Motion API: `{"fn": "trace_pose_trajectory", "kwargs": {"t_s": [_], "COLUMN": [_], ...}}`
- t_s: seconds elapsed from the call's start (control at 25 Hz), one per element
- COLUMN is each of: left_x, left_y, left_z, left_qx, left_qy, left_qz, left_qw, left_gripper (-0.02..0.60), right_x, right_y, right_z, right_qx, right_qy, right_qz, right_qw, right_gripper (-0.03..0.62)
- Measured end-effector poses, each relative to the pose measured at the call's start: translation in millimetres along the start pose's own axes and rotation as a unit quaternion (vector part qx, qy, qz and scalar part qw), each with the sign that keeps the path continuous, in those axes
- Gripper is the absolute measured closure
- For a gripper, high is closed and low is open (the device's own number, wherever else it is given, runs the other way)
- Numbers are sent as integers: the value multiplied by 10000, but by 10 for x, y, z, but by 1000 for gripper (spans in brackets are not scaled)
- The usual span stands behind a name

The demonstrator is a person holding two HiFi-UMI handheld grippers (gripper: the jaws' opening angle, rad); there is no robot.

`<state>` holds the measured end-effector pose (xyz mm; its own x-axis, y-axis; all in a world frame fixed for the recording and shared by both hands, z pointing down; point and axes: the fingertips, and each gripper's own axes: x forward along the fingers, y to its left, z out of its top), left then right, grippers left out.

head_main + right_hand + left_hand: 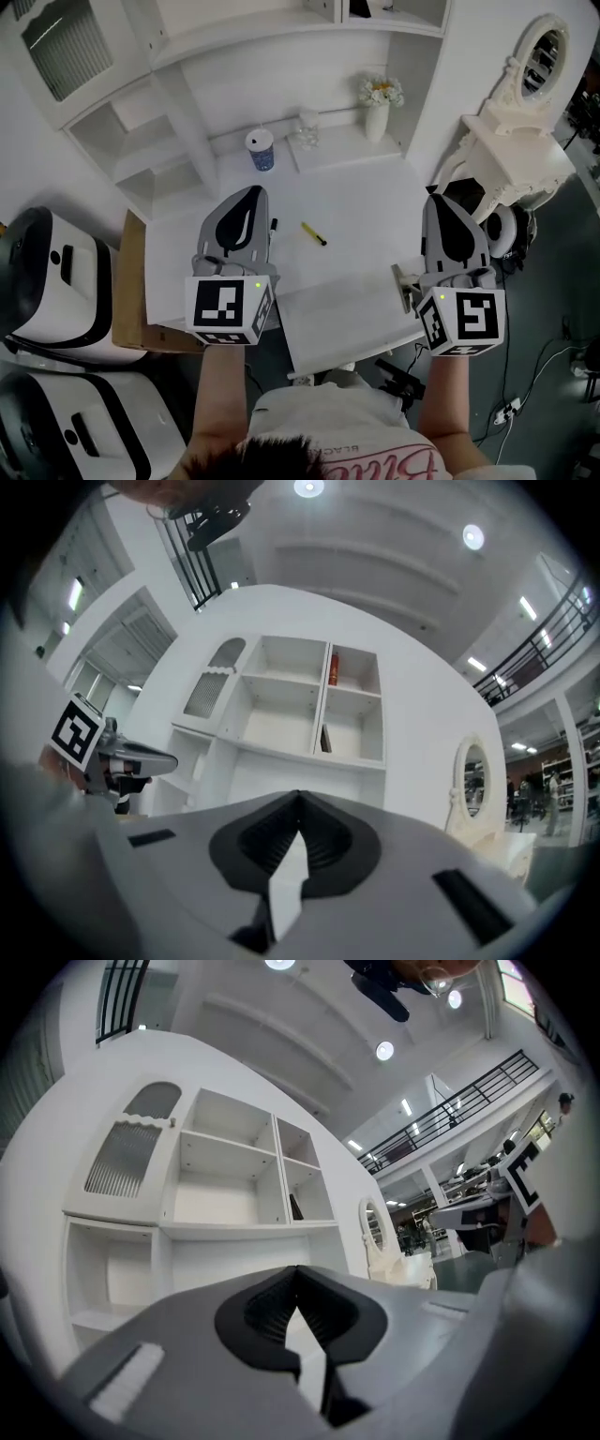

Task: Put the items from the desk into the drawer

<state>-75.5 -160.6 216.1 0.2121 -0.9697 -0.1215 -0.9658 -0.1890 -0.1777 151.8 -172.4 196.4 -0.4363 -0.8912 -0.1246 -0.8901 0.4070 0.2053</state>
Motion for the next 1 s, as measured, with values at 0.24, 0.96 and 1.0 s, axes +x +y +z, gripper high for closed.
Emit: {"fn": "trace_pose_trajectory", "kwargs": {"t_s": [0.24, 0.96, 1.0], "left_x": [-214, -757, -749], "left_y": [369, 1170, 1180], "left_z": [-33, -634, -672], "left_qx": [95, -131, -151], "left_qy": [97, 803, 837], "left_qz": [425, 1489, 1502], "left_qw": [9990, 9855, 9850], "left_gripper": [572, 572, 572], "right_x": [319, 1178, 1236], "right_y": [416, 1595, 1622], "right_z": [-36, -1225, -1317], "right_qx": [36, 537, 491], "right_qy": [53, 1654, 1760], "right_qz": [516, 2447, 2476], "right_qw": [9986, 9539, 9515], "right_gripper": [586, 421, 421]}}
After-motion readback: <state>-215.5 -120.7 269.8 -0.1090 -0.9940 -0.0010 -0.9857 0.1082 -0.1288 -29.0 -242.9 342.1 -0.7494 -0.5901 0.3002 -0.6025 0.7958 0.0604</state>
